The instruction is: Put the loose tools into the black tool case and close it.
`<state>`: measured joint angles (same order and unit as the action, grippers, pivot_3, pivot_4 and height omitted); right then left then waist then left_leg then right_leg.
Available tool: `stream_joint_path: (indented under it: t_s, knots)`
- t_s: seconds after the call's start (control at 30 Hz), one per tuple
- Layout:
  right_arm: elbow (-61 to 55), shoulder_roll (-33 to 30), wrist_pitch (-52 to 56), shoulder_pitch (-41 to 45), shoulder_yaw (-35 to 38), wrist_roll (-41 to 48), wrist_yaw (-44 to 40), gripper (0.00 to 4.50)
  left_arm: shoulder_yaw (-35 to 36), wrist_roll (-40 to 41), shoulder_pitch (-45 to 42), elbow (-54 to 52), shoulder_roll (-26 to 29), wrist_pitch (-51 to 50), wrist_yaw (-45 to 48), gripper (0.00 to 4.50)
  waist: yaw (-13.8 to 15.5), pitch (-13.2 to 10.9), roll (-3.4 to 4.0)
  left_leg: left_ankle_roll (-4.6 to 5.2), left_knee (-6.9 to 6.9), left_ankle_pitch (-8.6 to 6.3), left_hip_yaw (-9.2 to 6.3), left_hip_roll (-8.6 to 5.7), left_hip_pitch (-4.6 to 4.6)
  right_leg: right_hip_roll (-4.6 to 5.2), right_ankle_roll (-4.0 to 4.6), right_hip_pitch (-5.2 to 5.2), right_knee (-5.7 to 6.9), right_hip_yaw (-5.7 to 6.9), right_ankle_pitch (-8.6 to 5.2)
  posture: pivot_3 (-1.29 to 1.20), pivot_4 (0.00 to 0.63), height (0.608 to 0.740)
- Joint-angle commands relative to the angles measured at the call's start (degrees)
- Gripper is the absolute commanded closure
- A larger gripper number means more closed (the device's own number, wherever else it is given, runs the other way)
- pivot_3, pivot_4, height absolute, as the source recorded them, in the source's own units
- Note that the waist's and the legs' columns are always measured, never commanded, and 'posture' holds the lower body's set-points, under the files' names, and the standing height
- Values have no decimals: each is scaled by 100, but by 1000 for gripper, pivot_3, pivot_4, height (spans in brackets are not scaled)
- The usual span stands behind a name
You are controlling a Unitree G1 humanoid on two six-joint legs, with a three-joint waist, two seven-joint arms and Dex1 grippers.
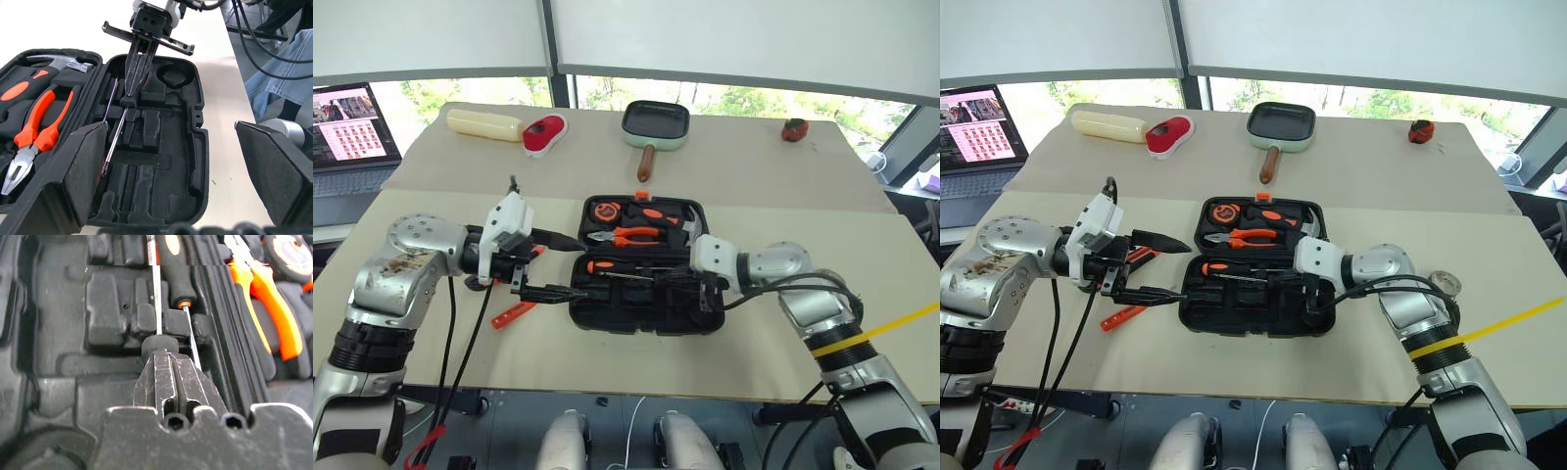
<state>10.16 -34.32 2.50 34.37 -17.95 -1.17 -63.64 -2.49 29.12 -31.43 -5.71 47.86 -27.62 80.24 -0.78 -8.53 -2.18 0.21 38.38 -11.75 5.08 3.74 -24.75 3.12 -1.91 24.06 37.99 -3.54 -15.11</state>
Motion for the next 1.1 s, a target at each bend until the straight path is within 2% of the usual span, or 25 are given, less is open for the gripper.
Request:
stream_joint_path:
  t_s: [0.03,0.33,0.57,0.8,0.97,1.1]
  knots:
    - [455,166,23,-30,-400,-447,120,4458,57,-13,-94,-36,4,108,-17,0,-14,6,-9,0,0,0,1,1,4,-1,0,-4,1,0,0,0,150,740]
    - [616,161,-287,54,-753,-925,12,4458,28,-29,-155,10,-43,126,-24,0,-76,12,-19,-4,-13,1,6,21,113,-18,25,-94,2,-7,-4,0,150,740]
    - [768,-155,-630,101,-1010,-1447,-139,4458,-25,-64,-248,114,-100,170,-12,0,-56,19,-29,-4,-17,1,9,21,118,-18,26,-96,2,-8,-5,0,150,740]
    - [670,-759,-630,-18,-786,-1300,-414,4458,-41,-108,-262,234,-127,280,-9,0,118,23,-34,-5,-16,1,19,3,126,7,20,-98,-12,-4,-8,0,150,740]
    - [587,-743,-480,20,-744,-1199,-422,4458,-59,-136,-266,286,-174,342,-27,0,200,24,-37,0,-16,1,19,-11,120,26,49,-100,-46,4,-24,0,150,740]
    - [476,-703,-352,52,-696,-1121,-473,4458,-61,-173,-264,336,-184,404,10,0,199,25,-38,2,-16,1,18,-10,100,25,17,-109,-43,5,-5,0,150,740]
